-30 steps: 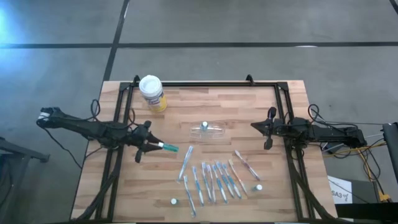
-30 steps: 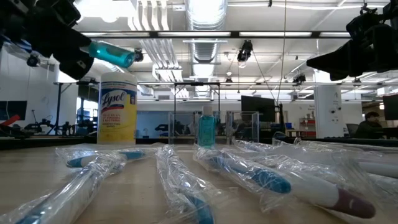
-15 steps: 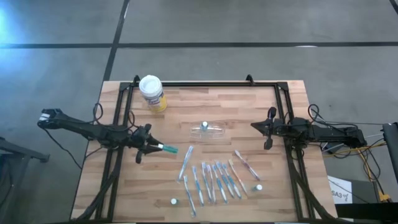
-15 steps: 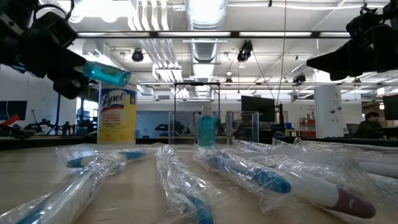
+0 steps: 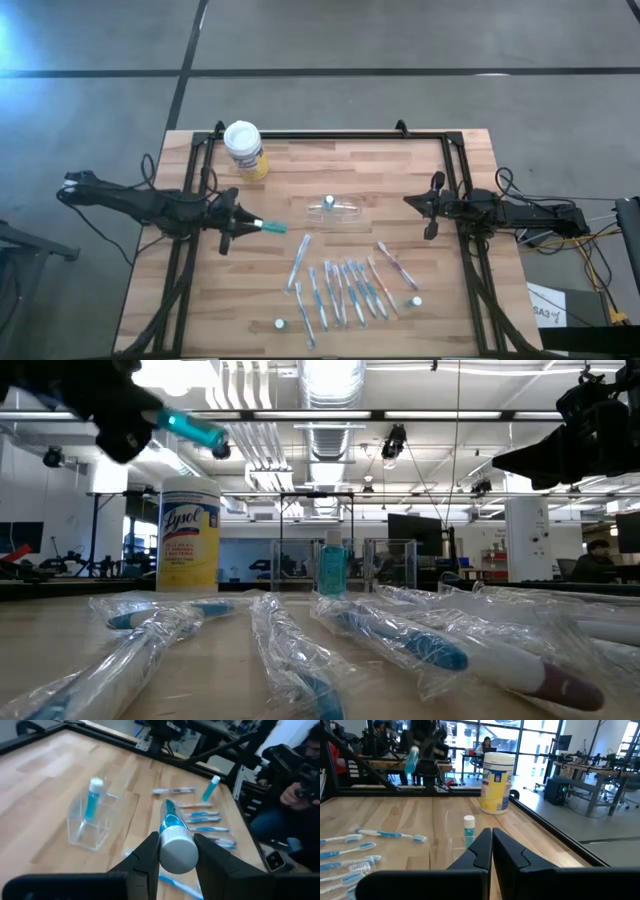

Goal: Pick & Place toothbrushing station
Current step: Put the blue mouthwash bottle into the middle section of the transparent organizer

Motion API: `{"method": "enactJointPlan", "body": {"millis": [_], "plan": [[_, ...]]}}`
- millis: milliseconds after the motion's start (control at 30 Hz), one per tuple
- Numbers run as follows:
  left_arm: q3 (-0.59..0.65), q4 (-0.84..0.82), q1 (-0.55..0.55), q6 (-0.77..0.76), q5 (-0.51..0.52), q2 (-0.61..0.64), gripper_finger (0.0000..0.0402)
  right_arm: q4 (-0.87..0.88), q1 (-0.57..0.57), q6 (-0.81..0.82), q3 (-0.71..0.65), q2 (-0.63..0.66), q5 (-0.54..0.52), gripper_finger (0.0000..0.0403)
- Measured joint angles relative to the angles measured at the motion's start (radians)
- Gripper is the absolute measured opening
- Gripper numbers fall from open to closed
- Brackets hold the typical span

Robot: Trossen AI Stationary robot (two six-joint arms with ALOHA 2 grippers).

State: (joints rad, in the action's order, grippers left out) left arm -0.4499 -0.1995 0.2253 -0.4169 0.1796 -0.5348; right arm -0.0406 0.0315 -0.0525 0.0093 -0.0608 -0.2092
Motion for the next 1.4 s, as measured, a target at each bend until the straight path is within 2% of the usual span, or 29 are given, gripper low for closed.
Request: {"method": "enactJointPlan", "body": {"millis": [167, 367, 567, 867, 1100, 1400], "plan": [[-0.264, -0.221, -0.001, 0.057, 0.039, -0.196, 0.0099, 0.000, 0.000, 0.000, 0.000, 0.000, 0.000, 0.0008], [-0.585, -0.439, -0.003, 0.203, 0.057, -0.483, 0.0099, -0.001, 0.000, 0.000, 0.000, 0.000, 0.000, 0.0008], [-0.875, -0.576, -0.010, 0.334, 0.046, -0.748, 0.0099, -0.001, 0.000, -0.001, 0.000, 0.000, 0.000, 0.0008], [-1.271, -0.787, -0.090, 0.433, 0.046, -1.095, 0.0099, -0.001, 0.000, -0.001, 0.000, 0.000, 0.000, 0.0008], [-1.443, -0.951, -0.153, 0.511, 0.047, -1.300, 0.0099, -0.001, 0.000, -0.005, 0.000, 0.000, 0.000, 0.0008], [-1.510, -0.963, -0.179, 0.578, 0.049, -1.417, 0.0099, -0.001, 0.000, -0.023, 0.000, 0.000, -0.001, 0.0008]]}}
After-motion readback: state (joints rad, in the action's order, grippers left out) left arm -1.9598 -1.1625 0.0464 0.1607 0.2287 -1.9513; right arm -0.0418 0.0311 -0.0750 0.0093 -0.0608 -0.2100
